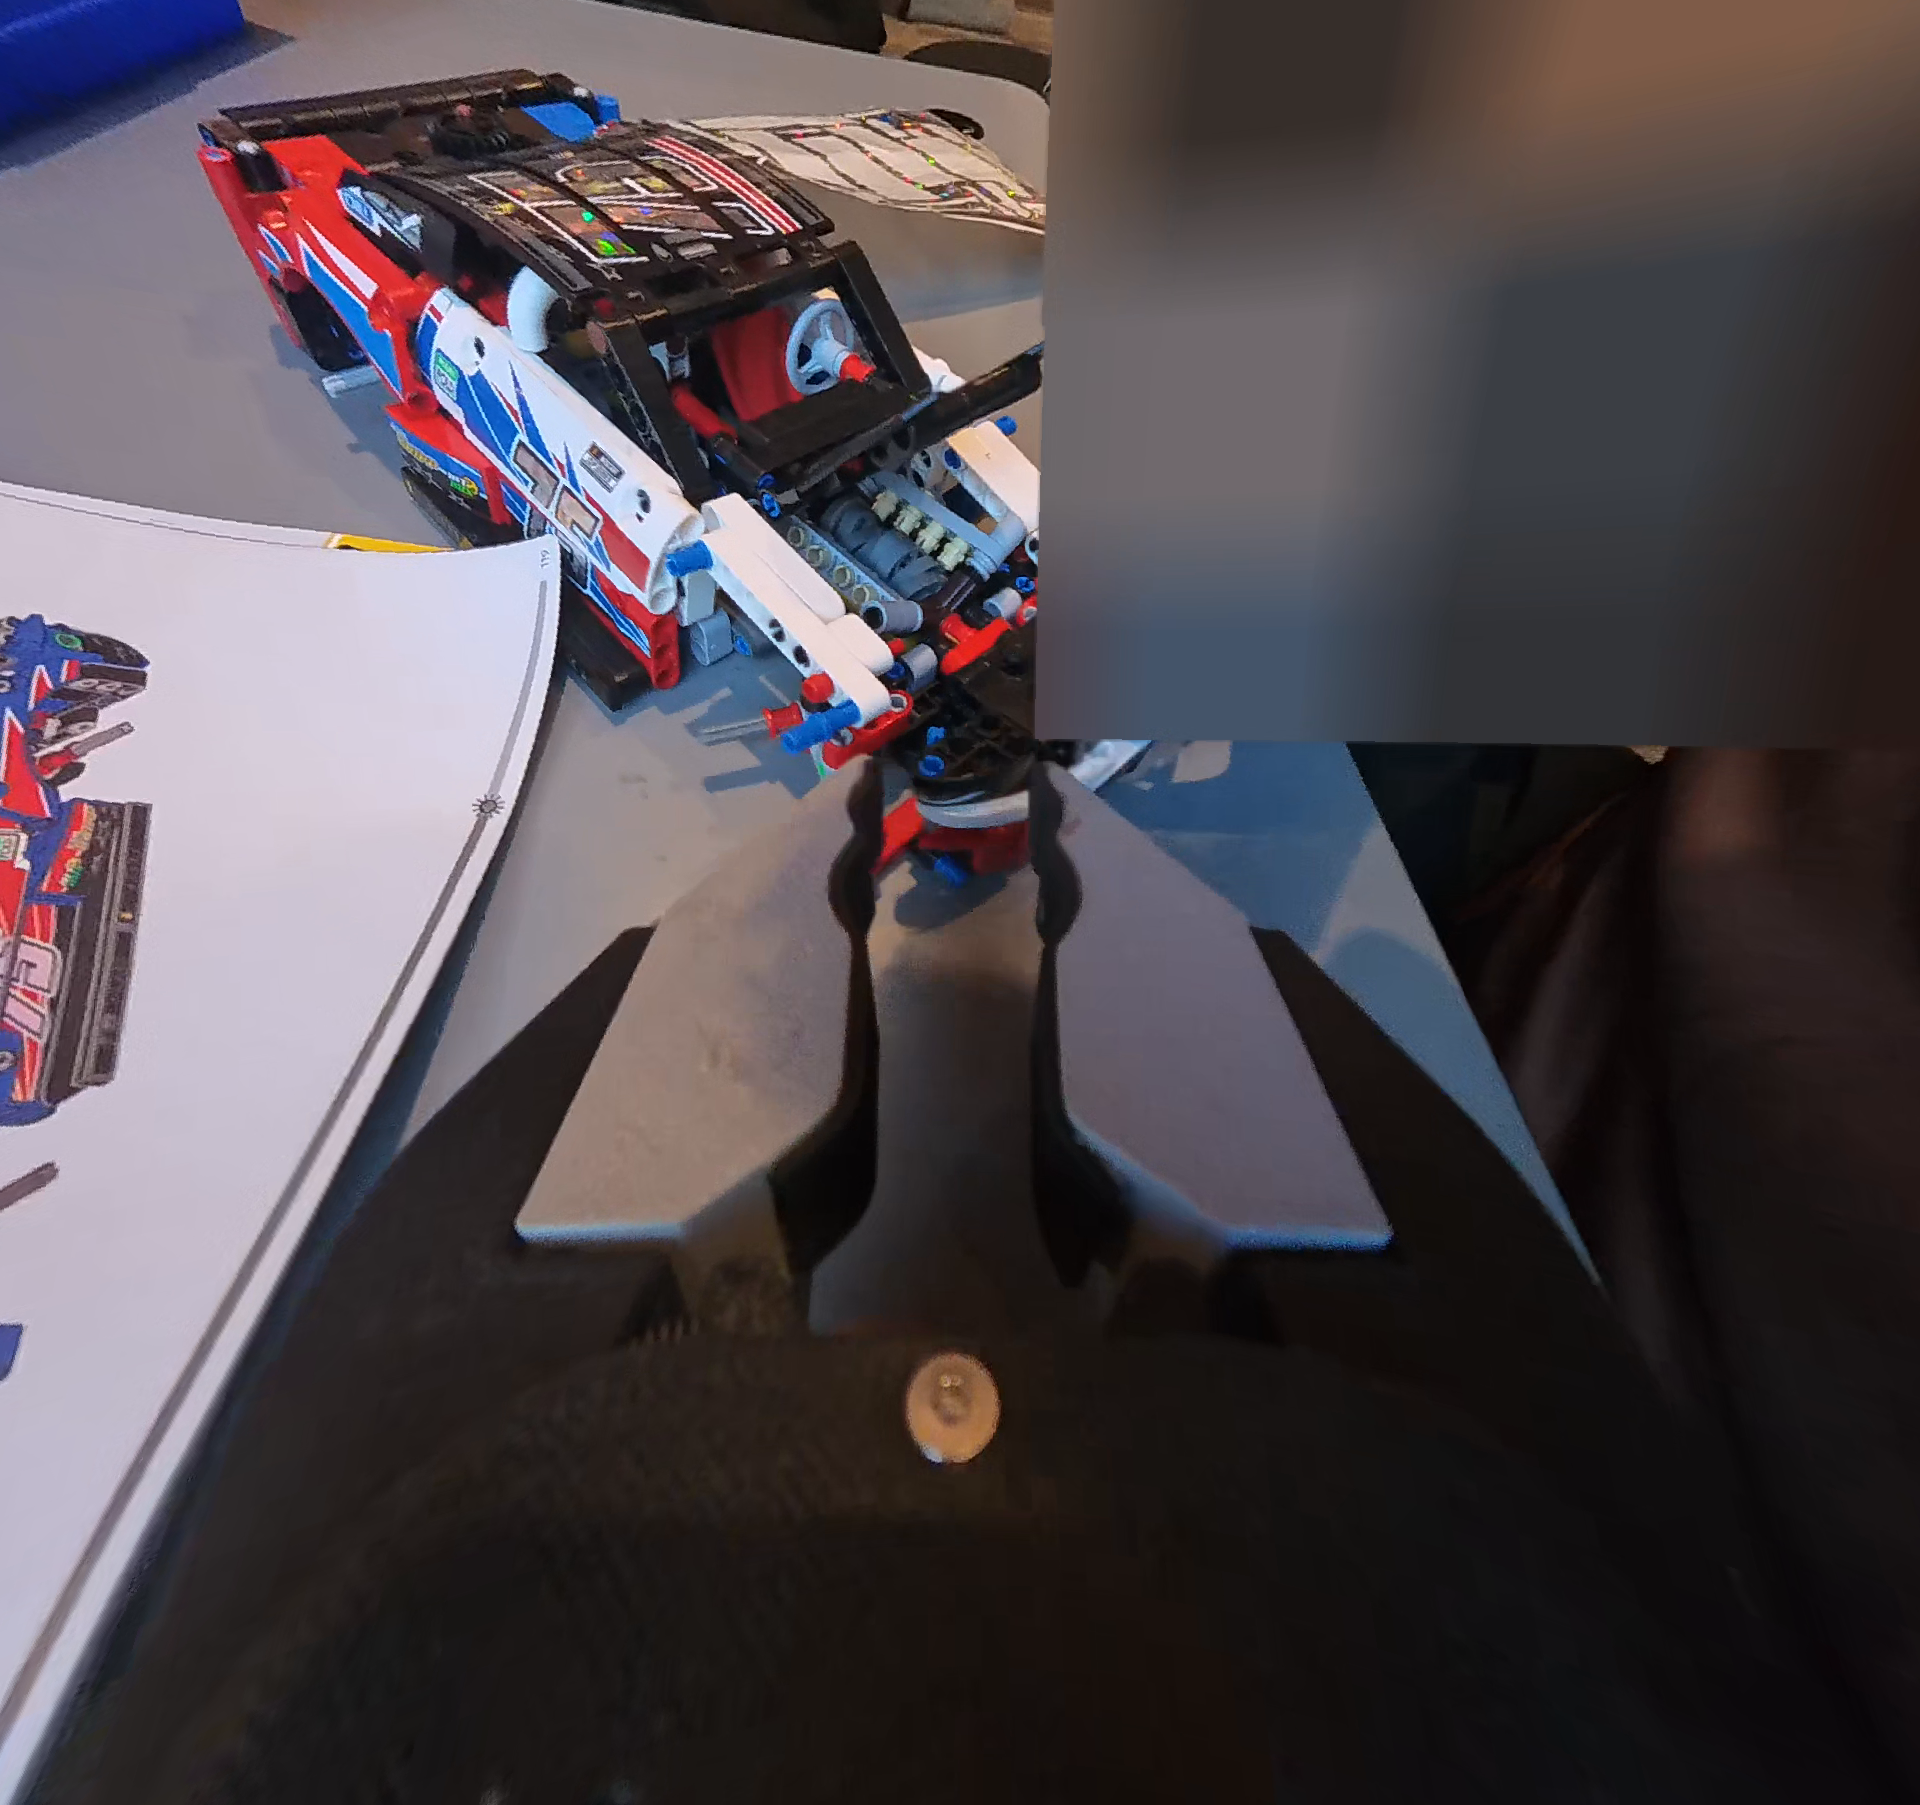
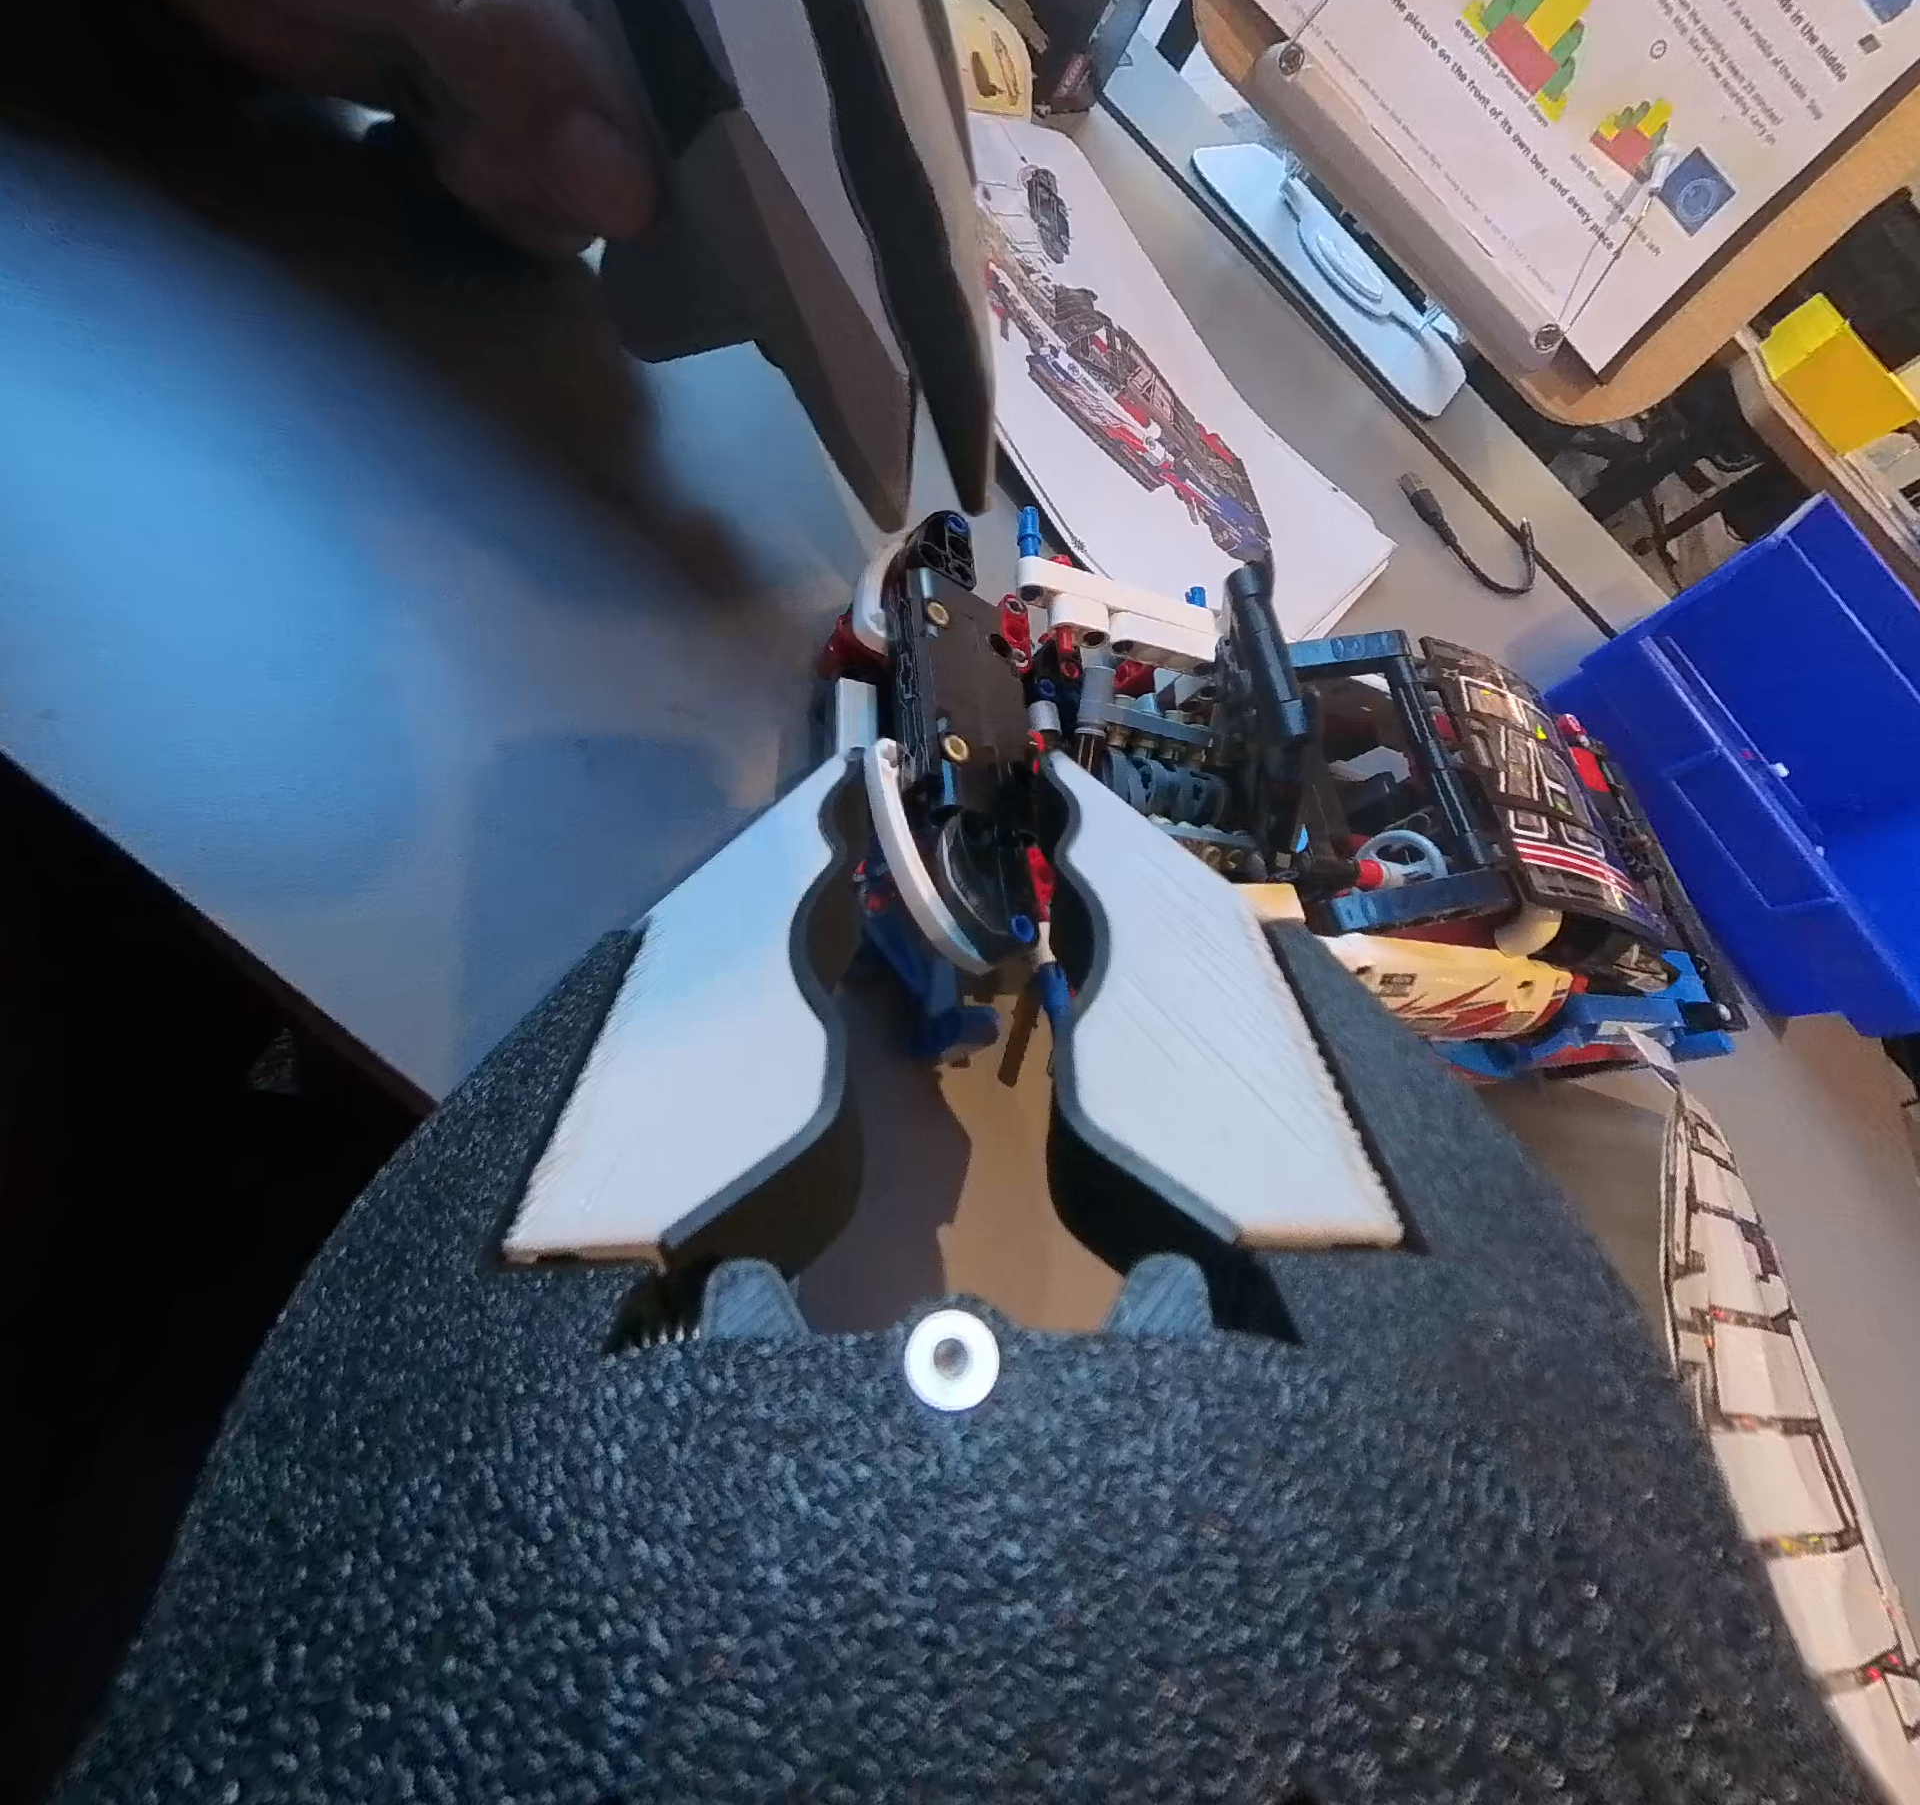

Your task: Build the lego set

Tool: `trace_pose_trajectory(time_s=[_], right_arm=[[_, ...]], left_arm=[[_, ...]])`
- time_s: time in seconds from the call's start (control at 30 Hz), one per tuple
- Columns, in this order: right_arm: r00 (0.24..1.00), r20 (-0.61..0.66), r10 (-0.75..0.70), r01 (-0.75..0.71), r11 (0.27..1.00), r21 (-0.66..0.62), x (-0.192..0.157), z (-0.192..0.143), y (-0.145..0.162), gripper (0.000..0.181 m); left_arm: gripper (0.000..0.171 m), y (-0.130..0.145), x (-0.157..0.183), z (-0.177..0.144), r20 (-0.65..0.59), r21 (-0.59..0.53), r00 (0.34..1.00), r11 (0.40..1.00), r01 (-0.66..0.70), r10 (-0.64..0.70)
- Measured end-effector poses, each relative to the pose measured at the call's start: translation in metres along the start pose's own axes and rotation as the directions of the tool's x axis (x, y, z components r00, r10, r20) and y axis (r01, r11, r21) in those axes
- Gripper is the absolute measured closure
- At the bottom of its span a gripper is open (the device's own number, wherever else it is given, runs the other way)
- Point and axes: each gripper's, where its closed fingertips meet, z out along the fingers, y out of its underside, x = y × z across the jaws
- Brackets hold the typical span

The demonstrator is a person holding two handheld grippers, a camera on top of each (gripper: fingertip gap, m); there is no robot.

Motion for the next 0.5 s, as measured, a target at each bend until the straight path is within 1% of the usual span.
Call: trace_pose_trajectory(time_s=[0.1, 0.2, 0.37, 0.5], right_arm=[[0.999, 0.003, -0.035, 0.035, 0.999, 0.010, -0.001, 0.000, -0.001, 0.150], [0.999, 0.014, -0.031, 0.031, 1.000, 0.003, -0.001, 0.000, 0.000, 0.150], [1.000, 0.021, -0.013, 0.013, 1.000, -0.023, 0.003, 0.001, 0.002, 0.150], [1.000, 0.019, -0.003, 0.004, 0.999, -0.035, 0.003, 0.001, 0.003, 0.150]], left_arm=[[0.145, -0.002, 0.000, 0.000, -0.033, 0.004, 0.999, 1.000, -0.012, 0.012], [0.147, 0.003, 0.006, 0.006, -0.109, -0.049, 0.994, 0.999, 0.002, -0.008], [0.151, 0.001, 0.004, 0.010, -0.120, -0.052, 0.993, 0.998, -0.029, 0.023], [0.153, 0.000, 0.004, 0.008, -0.124, -0.037, 0.992, 0.999, -0.023, 0.018]])
